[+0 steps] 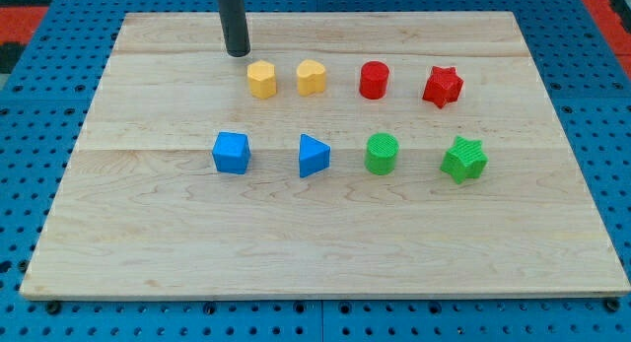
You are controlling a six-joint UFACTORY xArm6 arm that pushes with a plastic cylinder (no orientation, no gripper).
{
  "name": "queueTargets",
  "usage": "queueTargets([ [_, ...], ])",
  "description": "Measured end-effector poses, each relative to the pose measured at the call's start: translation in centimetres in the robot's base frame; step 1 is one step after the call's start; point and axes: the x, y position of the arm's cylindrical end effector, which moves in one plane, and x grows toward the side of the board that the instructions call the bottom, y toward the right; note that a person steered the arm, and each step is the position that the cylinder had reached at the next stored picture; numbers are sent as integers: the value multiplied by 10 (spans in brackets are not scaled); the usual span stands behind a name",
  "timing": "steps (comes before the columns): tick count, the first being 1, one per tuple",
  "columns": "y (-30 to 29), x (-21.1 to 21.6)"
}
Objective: Place your arm to the right of green star
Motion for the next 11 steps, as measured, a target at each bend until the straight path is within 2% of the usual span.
queueTargets([
  [5,-1,-5],
  [6,17,-12],
  [7,72,-22],
  [8,203,-10],
  [9,309,54],
  [10,364,180],
  [11,382,233],
])
